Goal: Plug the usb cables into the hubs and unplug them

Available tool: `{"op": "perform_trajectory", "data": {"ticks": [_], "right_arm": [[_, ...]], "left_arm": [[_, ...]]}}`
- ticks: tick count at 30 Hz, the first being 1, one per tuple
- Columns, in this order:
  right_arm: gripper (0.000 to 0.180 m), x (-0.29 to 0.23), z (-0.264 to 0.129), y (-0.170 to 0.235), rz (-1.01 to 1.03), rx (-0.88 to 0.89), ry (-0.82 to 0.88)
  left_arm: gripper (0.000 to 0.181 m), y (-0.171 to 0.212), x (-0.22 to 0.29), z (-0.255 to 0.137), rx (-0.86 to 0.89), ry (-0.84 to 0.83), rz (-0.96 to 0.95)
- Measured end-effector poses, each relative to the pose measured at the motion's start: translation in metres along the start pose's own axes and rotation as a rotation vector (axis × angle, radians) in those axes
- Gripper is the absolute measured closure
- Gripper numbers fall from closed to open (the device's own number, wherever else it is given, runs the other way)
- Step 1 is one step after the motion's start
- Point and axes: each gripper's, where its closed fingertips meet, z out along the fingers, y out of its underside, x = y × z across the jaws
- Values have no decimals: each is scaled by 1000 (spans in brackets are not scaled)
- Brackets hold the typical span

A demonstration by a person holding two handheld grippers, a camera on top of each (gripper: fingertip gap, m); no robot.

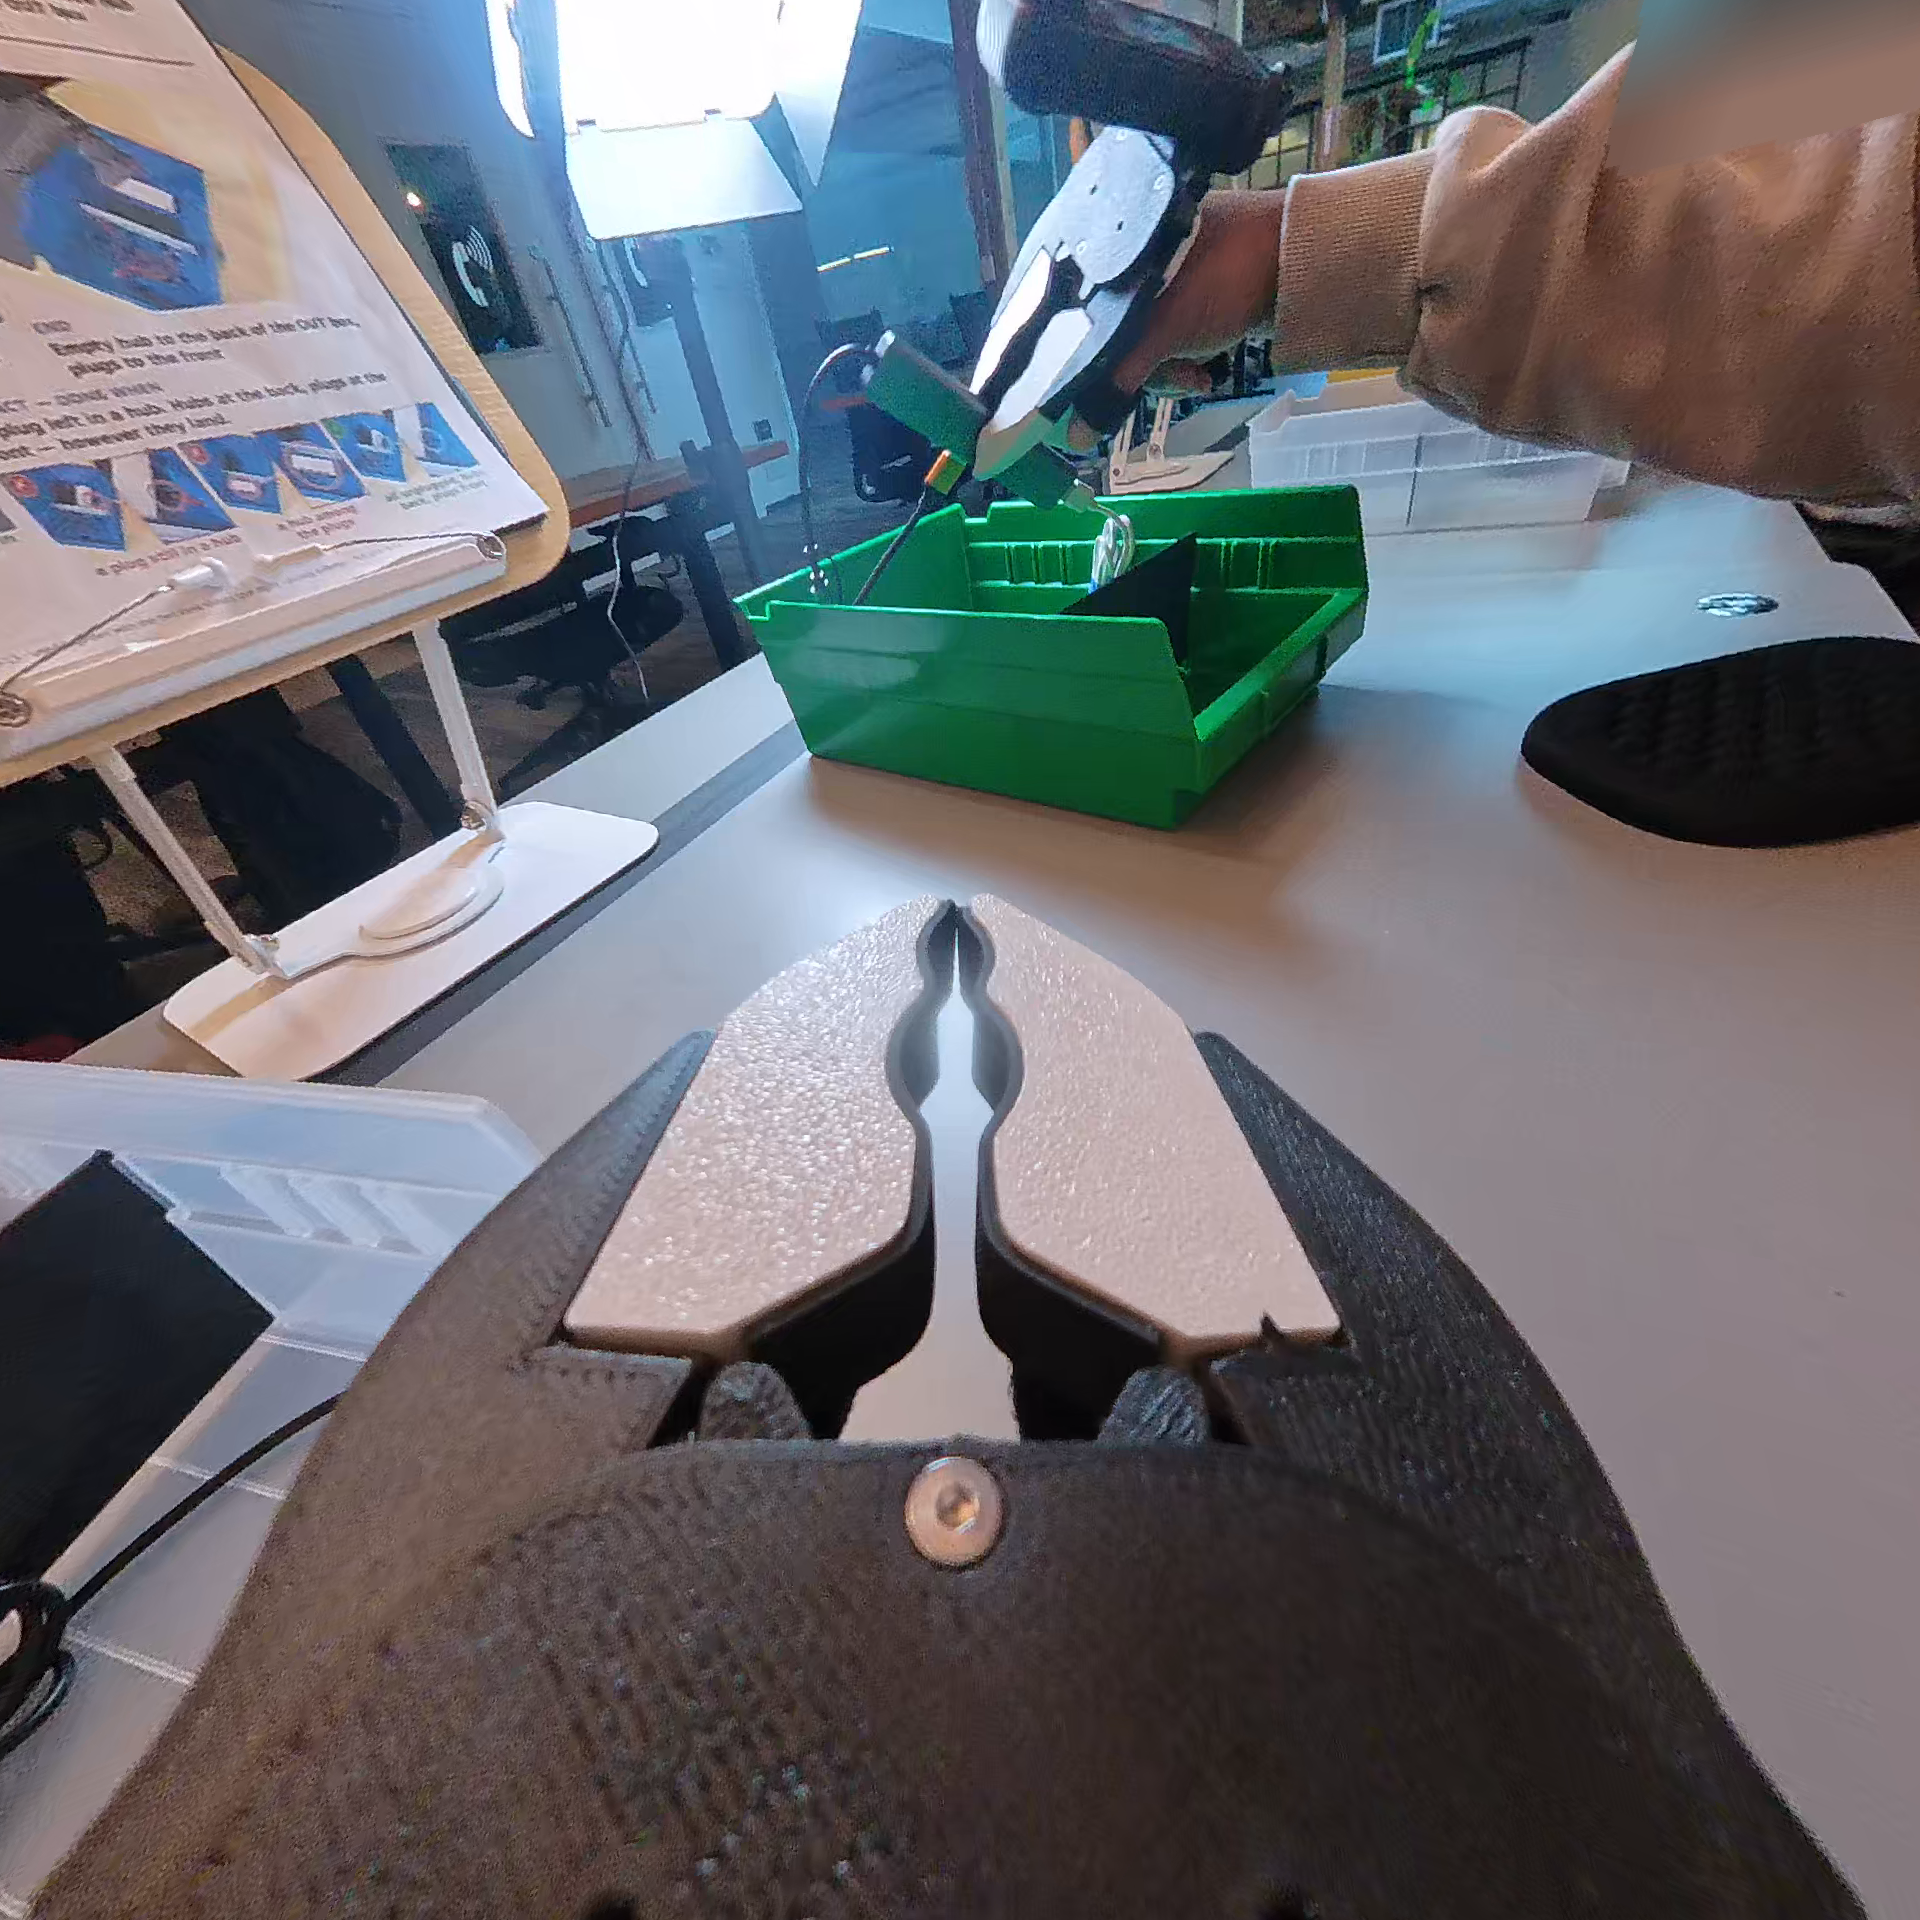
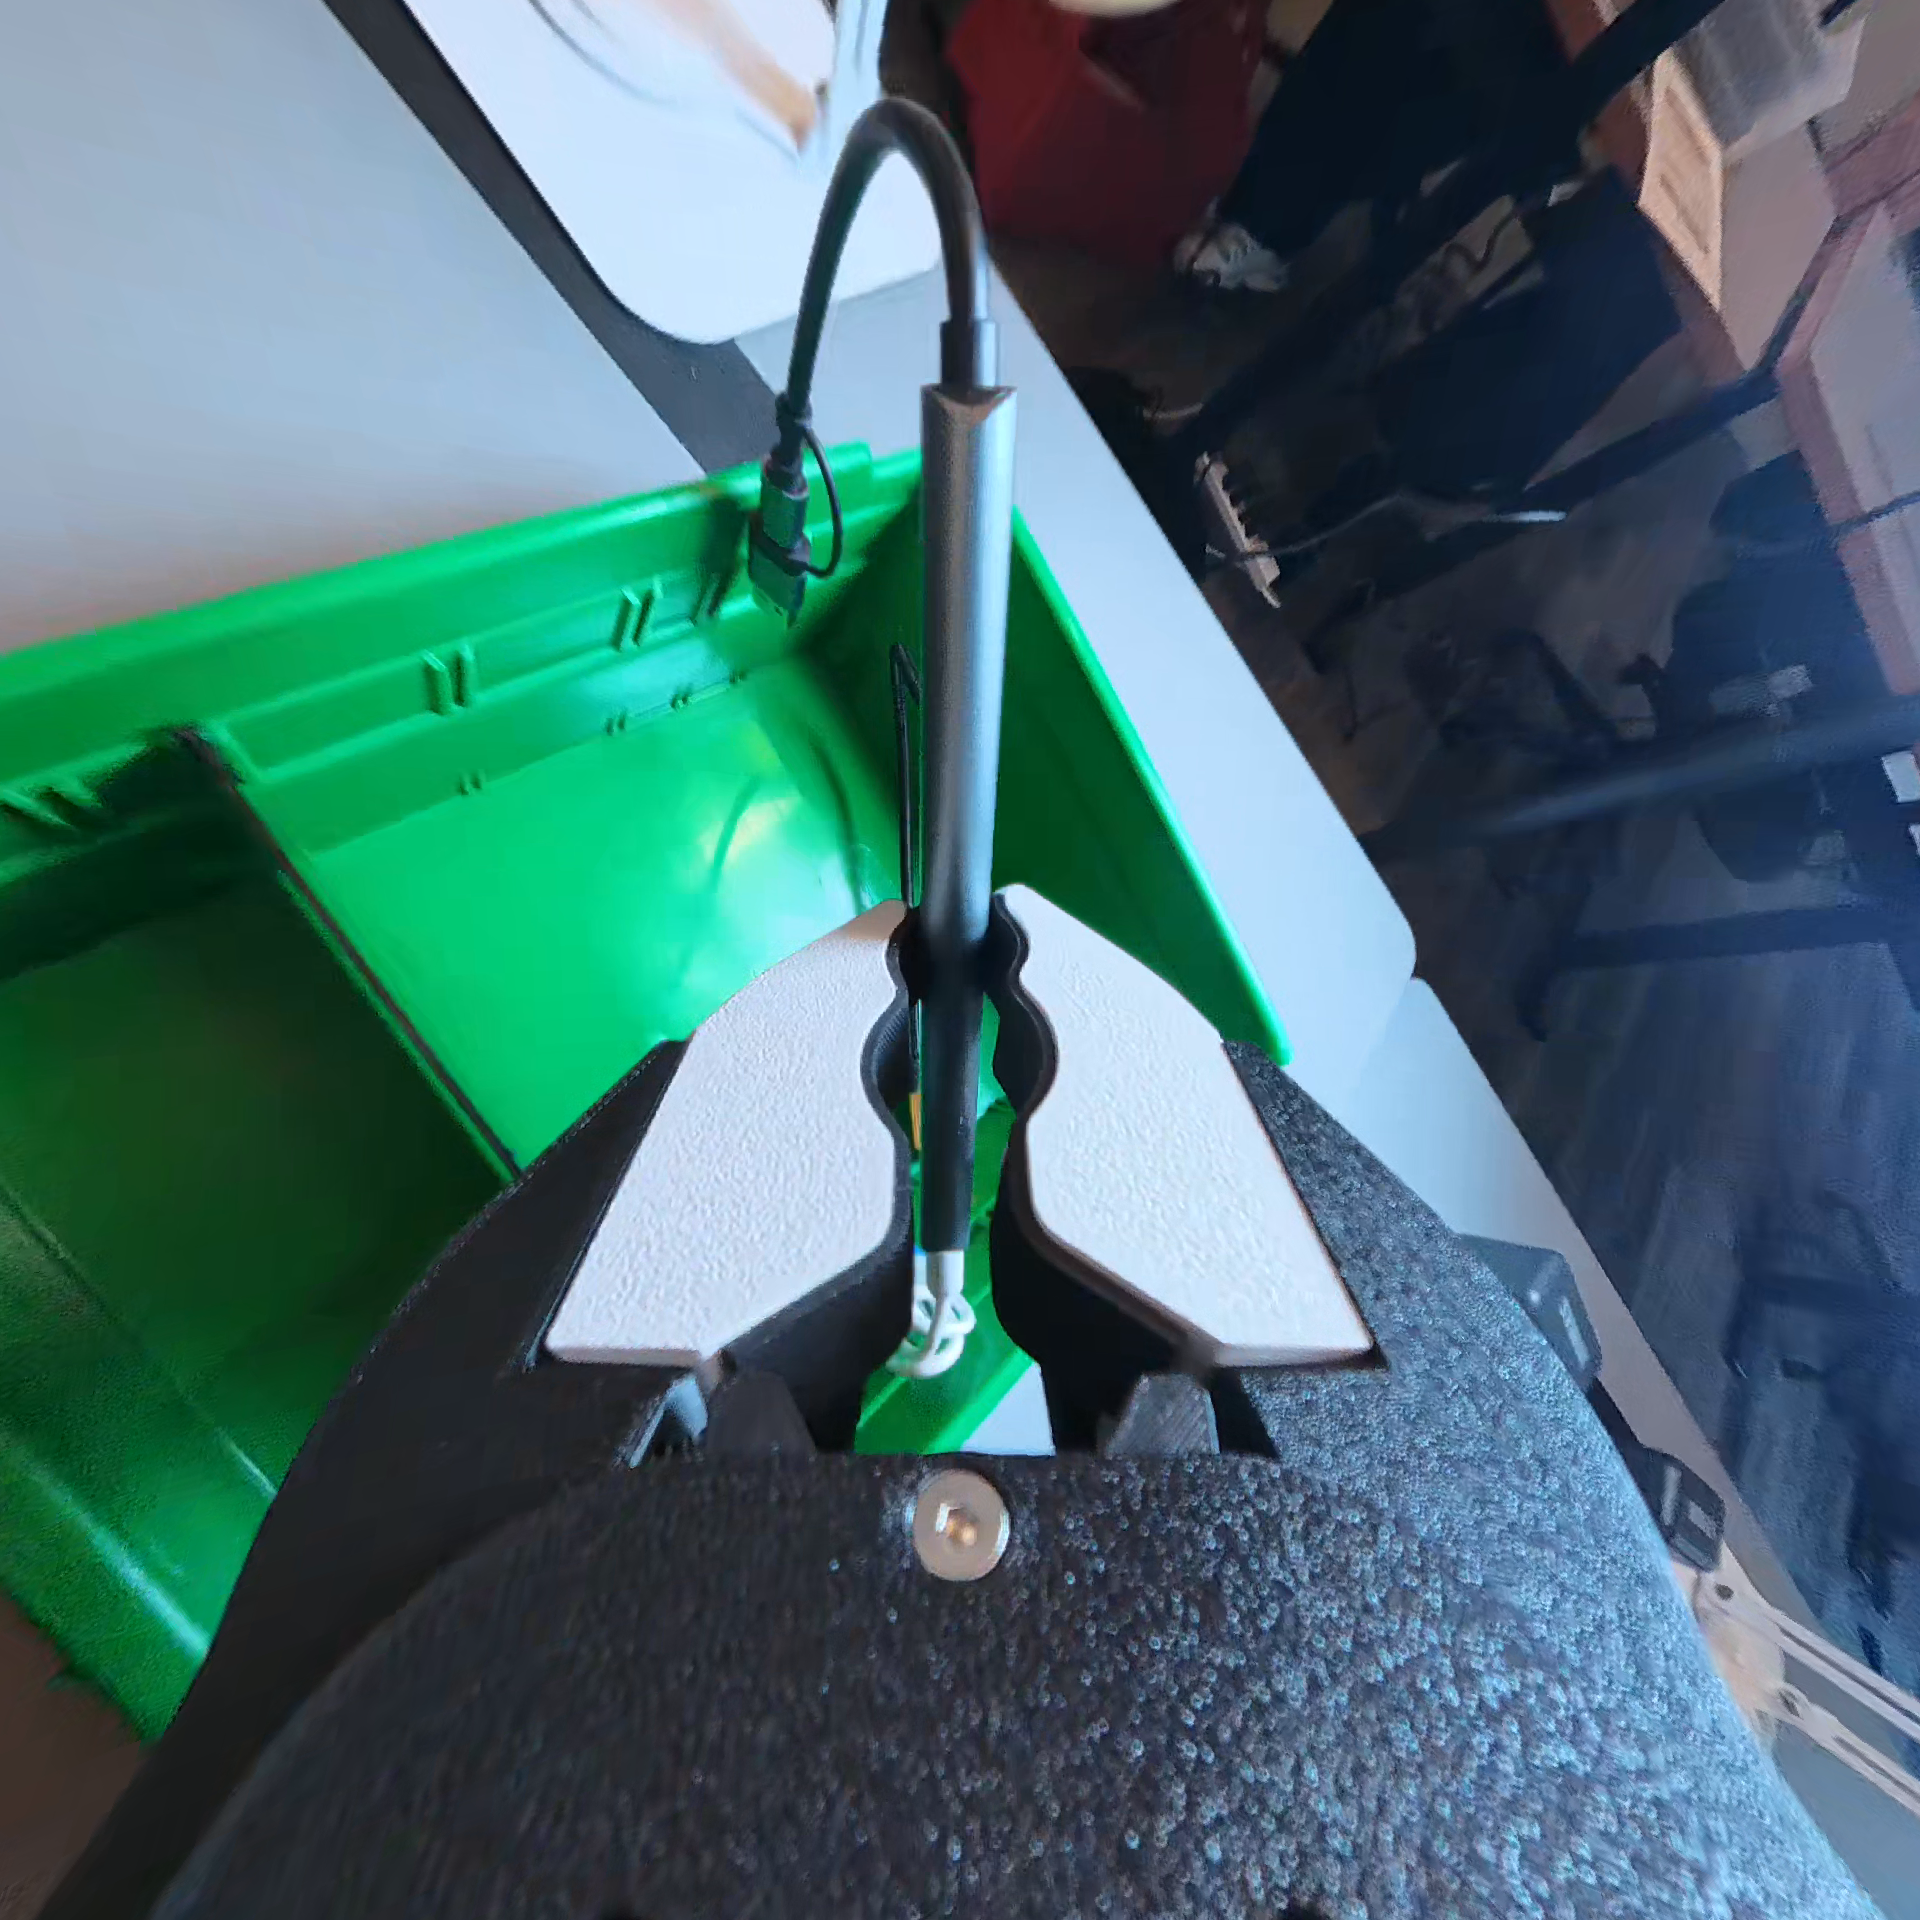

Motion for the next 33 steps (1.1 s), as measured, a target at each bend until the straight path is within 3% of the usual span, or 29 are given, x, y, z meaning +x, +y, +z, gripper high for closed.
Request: {"op": "perform_trajectory", "data": {"ticks": [7, 10, 12, 17, 21, 26, 33], "right_arm": [[168, -7, 41, 19, -44, -136, 2], [148, -9, 44, 10, 31, -101, -48], [137, -11, 34, -3, 80, -33, -96], [137, -15, -23, -38, 162, 205, -176], [139, -33, -73, -42, 140, 314, -193], [137, -101, -92, 11, -71, 137, -285], [129, -181, -60, 77, -337, -135, -335]], "left_arm": [[180, 11, 12, 6, -60, 34, 12], [177, 12, 9, 3, -79, 26, -42], [174, 13, 0, 0, -85, -18, -42], [172, 14, -17, -5, -73, -56, -85], [166, 12, -23, -7, -77, -87, -83], [161, 4, -45, -23, -104, -169, -65], [148, 10, -75, -52, -218, -263, -15]]}}
